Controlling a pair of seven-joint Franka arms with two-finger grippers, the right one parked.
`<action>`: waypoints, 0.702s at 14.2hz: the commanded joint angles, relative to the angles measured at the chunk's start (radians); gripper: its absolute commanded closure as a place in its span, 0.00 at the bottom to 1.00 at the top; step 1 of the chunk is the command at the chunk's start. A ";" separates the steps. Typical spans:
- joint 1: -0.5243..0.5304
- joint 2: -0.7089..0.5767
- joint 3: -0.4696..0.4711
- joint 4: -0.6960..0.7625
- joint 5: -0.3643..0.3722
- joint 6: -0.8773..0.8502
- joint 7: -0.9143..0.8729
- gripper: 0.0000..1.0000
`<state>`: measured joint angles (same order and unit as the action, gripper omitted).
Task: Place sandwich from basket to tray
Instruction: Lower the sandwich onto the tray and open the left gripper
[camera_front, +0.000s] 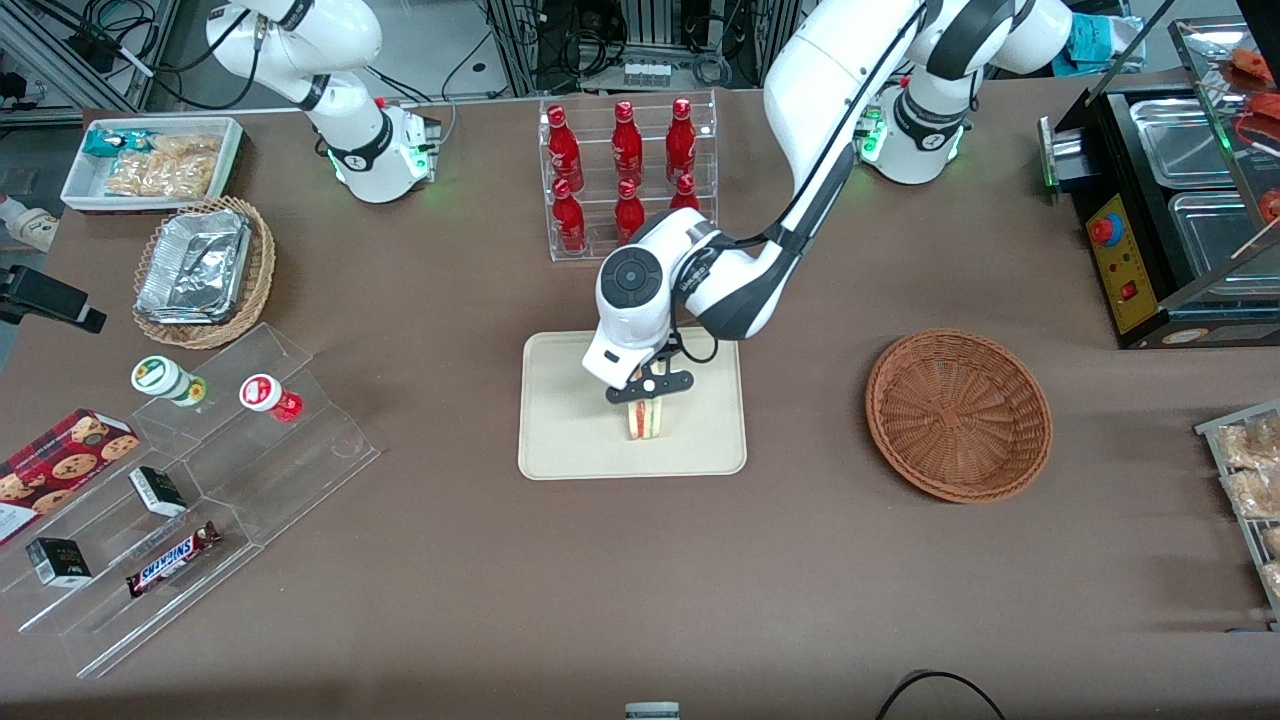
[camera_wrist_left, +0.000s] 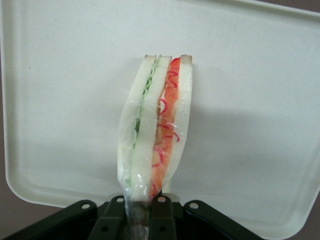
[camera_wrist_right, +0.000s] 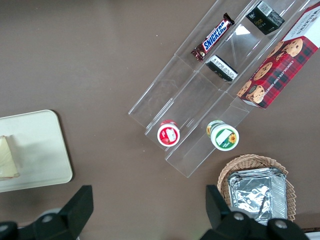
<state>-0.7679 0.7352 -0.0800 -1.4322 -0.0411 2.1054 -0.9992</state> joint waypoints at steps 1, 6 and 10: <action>0.001 0.024 -0.006 0.029 -0.008 -0.002 -0.009 0.92; 0.001 0.033 -0.006 0.029 -0.065 0.035 -0.035 0.00; -0.001 -0.022 -0.003 0.030 -0.049 0.013 -0.073 0.00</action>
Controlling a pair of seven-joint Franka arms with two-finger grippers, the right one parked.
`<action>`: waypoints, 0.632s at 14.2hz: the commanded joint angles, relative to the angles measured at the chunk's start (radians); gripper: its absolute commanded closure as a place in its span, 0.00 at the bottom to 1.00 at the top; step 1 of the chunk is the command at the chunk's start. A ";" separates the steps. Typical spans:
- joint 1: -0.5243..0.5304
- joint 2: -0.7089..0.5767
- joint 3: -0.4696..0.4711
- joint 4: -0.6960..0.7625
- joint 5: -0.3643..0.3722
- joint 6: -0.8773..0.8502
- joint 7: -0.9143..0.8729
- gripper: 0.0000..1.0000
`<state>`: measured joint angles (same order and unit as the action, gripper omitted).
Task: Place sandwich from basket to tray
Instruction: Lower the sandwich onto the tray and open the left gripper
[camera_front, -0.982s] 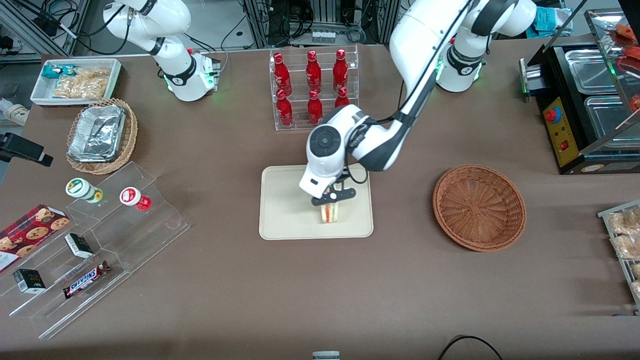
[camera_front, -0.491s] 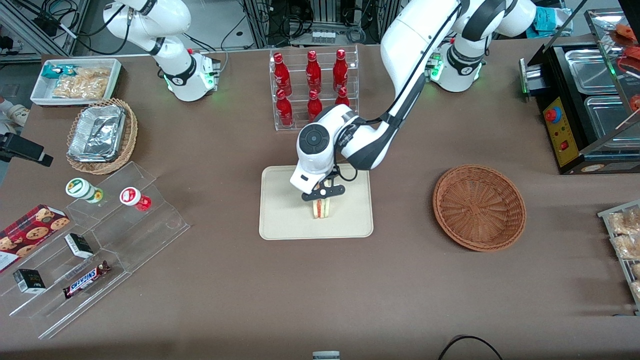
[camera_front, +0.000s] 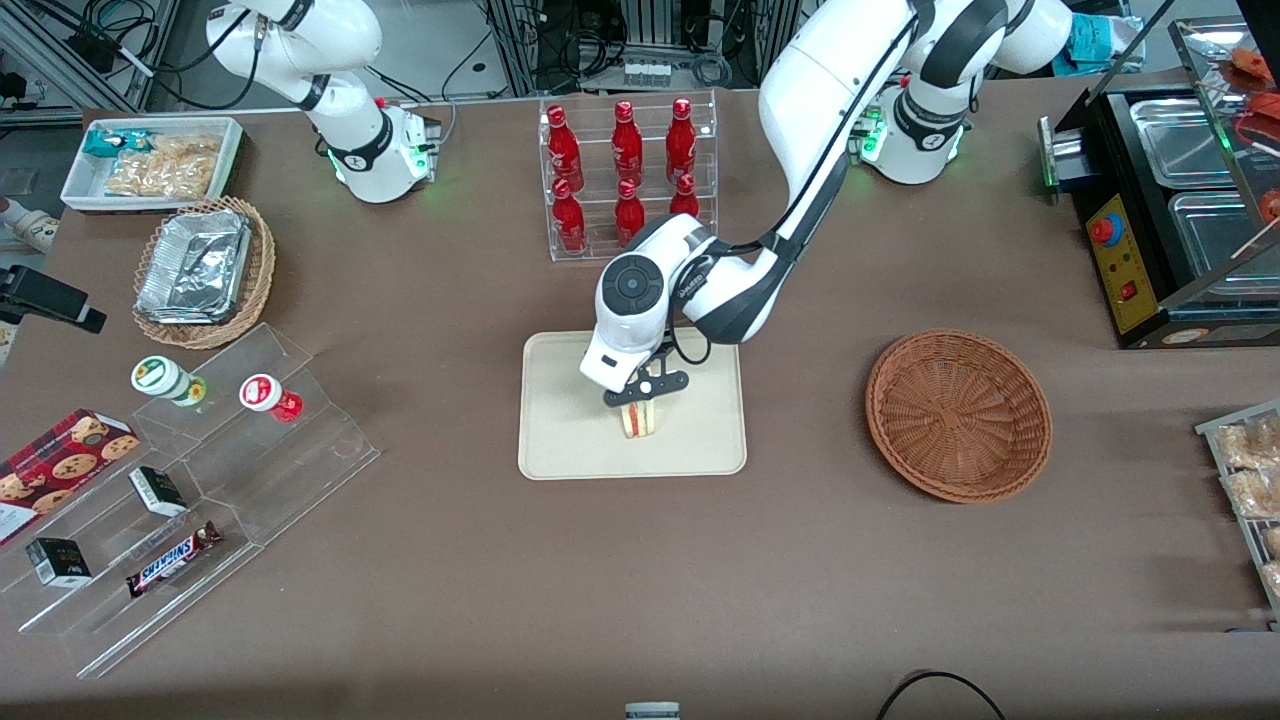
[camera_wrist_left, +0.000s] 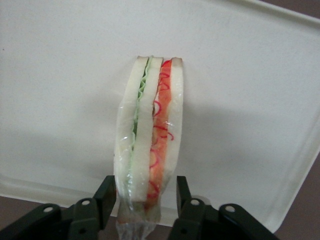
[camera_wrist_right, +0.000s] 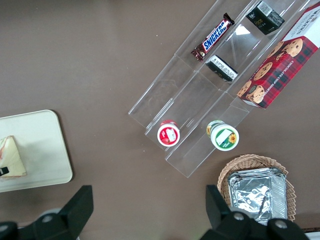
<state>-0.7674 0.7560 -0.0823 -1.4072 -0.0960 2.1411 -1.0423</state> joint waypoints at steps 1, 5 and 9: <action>0.005 -0.075 0.002 0.001 0.006 -0.056 -0.025 0.00; 0.029 -0.155 0.050 0.001 0.085 -0.217 -0.024 0.00; 0.112 -0.204 0.062 -0.044 0.094 -0.383 -0.007 0.00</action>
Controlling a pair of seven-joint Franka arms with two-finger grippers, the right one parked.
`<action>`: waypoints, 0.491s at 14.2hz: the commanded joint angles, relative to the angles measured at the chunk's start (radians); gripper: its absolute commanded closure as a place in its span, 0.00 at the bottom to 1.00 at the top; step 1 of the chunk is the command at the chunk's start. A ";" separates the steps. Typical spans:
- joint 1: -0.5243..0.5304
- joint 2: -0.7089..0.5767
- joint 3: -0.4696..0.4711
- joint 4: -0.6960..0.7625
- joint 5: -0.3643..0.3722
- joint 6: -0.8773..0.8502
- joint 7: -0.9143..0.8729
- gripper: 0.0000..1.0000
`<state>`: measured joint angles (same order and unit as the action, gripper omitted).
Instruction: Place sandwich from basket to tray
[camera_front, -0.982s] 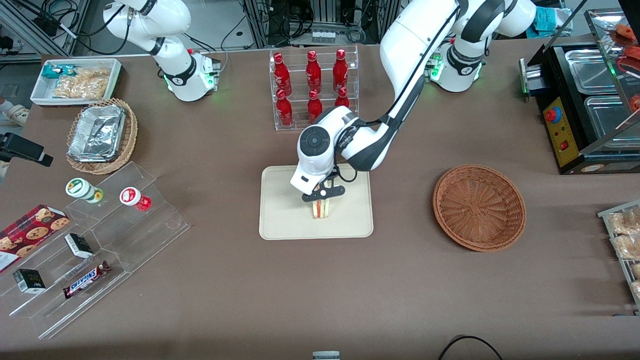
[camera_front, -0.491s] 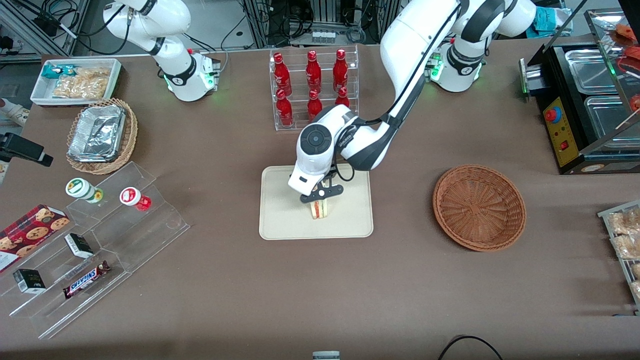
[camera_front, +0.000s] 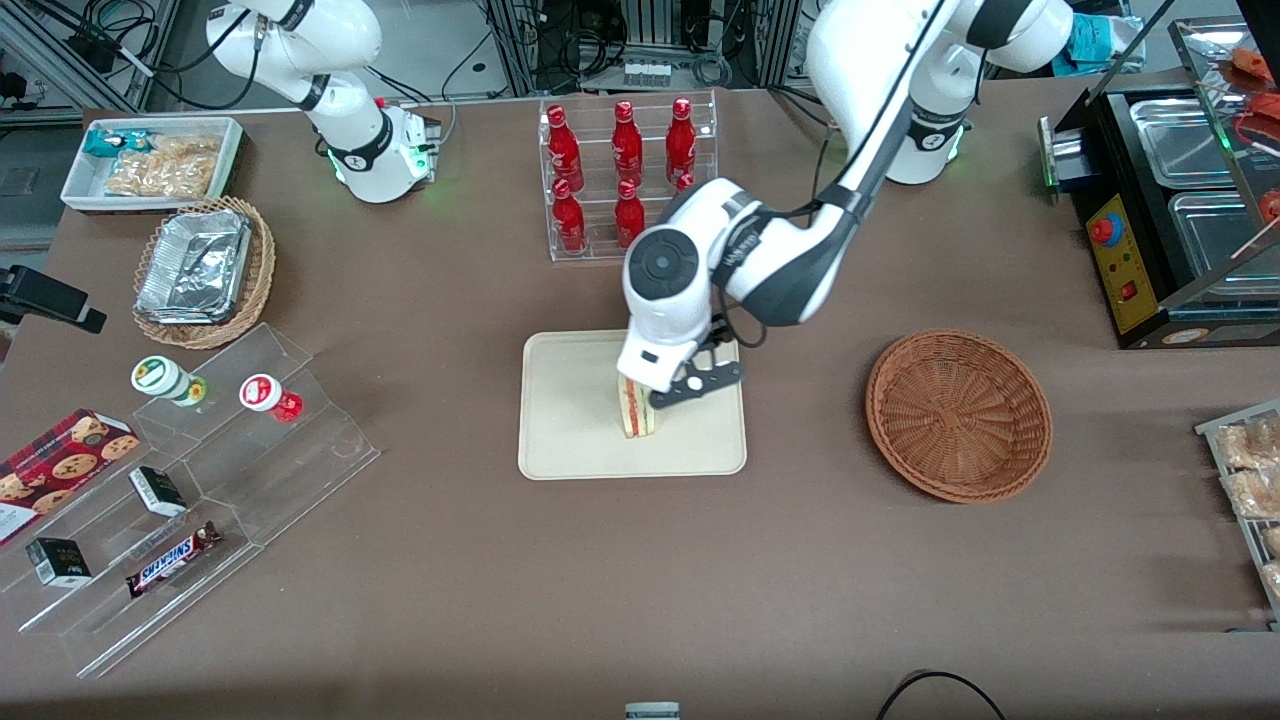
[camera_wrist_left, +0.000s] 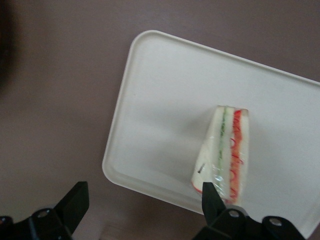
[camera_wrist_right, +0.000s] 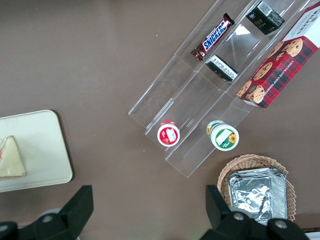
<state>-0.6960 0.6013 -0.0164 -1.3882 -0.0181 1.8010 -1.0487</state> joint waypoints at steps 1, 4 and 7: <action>0.077 -0.079 -0.004 -0.090 0.018 -0.049 0.022 0.00; 0.168 -0.202 -0.005 -0.222 0.017 -0.066 0.195 0.00; 0.272 -0.323 -0.005 -0.336 0.006 -0.067 0.368 0.00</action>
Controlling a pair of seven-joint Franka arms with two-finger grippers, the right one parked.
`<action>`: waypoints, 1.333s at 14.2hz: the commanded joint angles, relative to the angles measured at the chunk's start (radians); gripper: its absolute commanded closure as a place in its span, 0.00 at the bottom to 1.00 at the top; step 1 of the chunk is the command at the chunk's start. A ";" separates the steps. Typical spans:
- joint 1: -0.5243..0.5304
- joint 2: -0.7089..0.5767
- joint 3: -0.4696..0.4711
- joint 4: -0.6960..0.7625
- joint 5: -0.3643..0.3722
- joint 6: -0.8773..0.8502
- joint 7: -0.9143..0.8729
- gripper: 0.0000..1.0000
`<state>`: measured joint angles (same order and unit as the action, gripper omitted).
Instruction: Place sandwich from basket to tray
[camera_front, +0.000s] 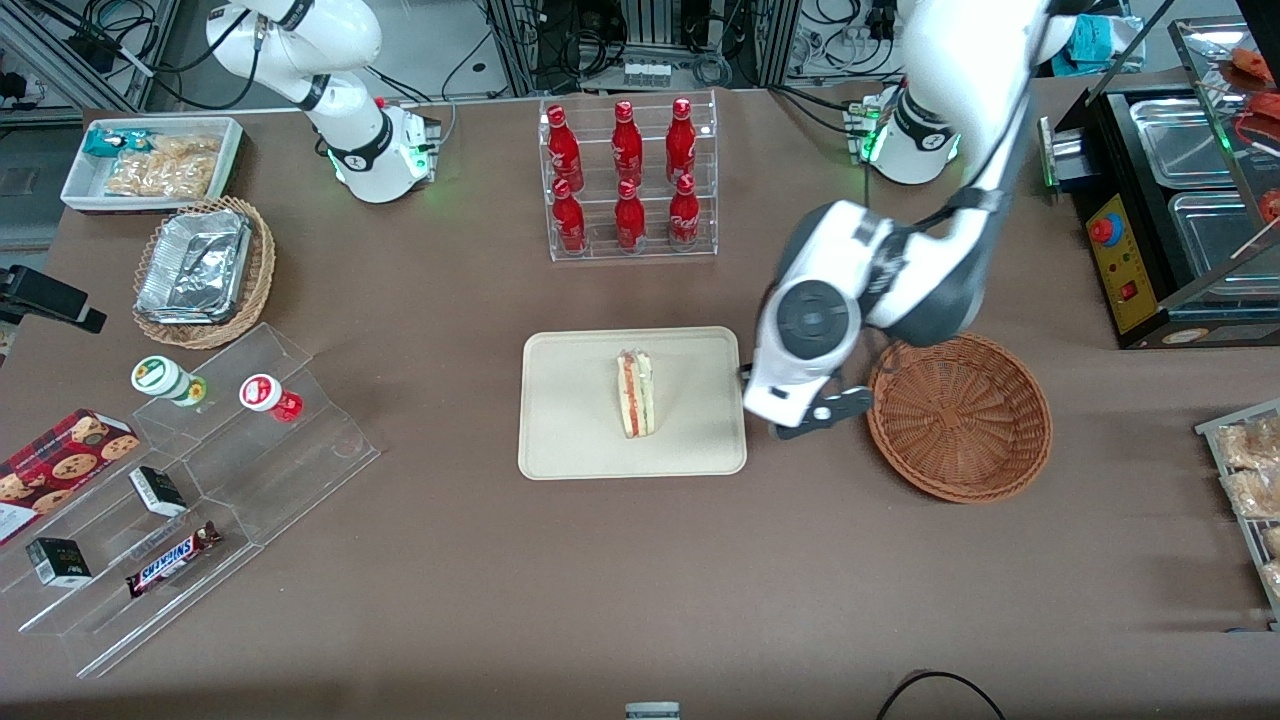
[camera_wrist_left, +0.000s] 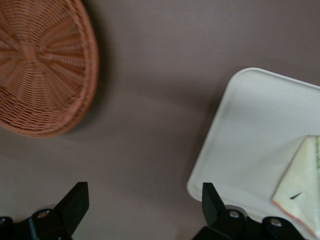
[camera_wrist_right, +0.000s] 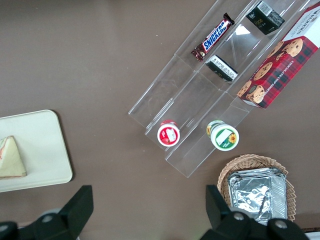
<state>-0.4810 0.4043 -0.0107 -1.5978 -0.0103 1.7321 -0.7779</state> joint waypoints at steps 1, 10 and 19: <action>0.094 -0.169 -0.011 -0.161 -0.004 -0.002 0.165 0.00; 0.335 -0.410 -0.015 -0.226 0.012 -0.176 0.658 0.00; 0.473 -0.492 -0.061 -0.096 0.043 -0.224 0.801 0.00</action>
<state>-0.0578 -0.0890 -0.0377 -1.7269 0.0211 1.5231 0.0151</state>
